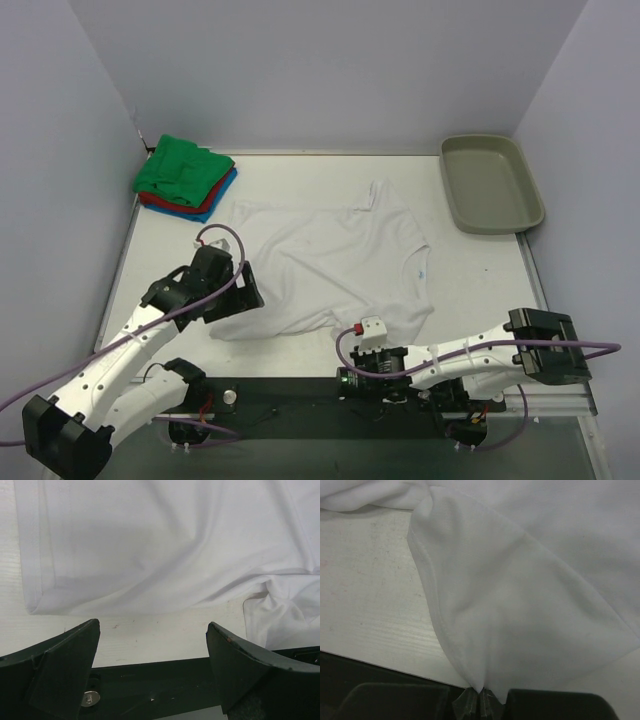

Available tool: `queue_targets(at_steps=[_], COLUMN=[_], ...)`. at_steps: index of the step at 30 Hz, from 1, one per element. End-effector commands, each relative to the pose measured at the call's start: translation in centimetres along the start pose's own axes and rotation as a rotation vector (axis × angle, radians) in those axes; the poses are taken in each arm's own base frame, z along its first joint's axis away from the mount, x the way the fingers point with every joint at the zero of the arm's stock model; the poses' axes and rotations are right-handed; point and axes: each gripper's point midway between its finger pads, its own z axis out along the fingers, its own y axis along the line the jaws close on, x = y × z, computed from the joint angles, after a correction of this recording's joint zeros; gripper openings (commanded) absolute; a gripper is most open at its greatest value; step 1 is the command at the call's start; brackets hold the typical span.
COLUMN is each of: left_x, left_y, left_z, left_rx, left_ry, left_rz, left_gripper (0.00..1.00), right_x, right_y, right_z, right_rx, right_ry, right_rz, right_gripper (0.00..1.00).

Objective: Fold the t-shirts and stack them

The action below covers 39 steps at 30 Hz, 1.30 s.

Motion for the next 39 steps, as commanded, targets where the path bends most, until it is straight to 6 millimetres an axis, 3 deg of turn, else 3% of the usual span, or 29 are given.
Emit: queue_targets(at_steps=[1, 6, 9, 15, 26, 32, 39], left_x=[-0.2, 1.5, 2.0, 2.7, 3.8, 2.9, -1.0], left_y=[0.5, 2.0, 3.1, 4.7, 6.7, 7.8, 7.2], left_z=[-1.0, -1.1, -1.2, -1.4, 0.1, 0.5, 0.5], left_rx=[-0.025, -0.079, -0.123, -0.204, -0.295, -0.38, -0.416], left_ry=[-0.012, 0.039, 0.034, 0.028, 0.014, -0.041, -0.166], left_rz=[-0.024, -0.062, -0.101, -0.183, -0.267, -0.302, -0.314], left_gripper=[0.97, 0.95, 0.89, 0.9, 0.85, 0.79, 0.77], right_x=[2.0, 1.6, 0.9, -1.3, -1.4, -2.0, -1.9], right_y=[-3.8, -4.4, -4.2, -4.8, -6.5, -6.1, -6.3], right_z=[0.1, -1.5, -3.0, -5.6, -7.3, -8.5, -8.7], right_rx=[0.087, 0.094, 0.084, 0.036, -0.03, -0.058, -0.083], right_ry=[0.047, 0.014, -0.012, -0.09, -0.139, -0.183, -0.198], right_rz=[-0.028, -0.062, -0.073, -0.051, -0.057, -0.073, -0.067], right_gripper=[0.0, 0.0, 0.0, 0.0, 0.0, 0.0, 0.0])
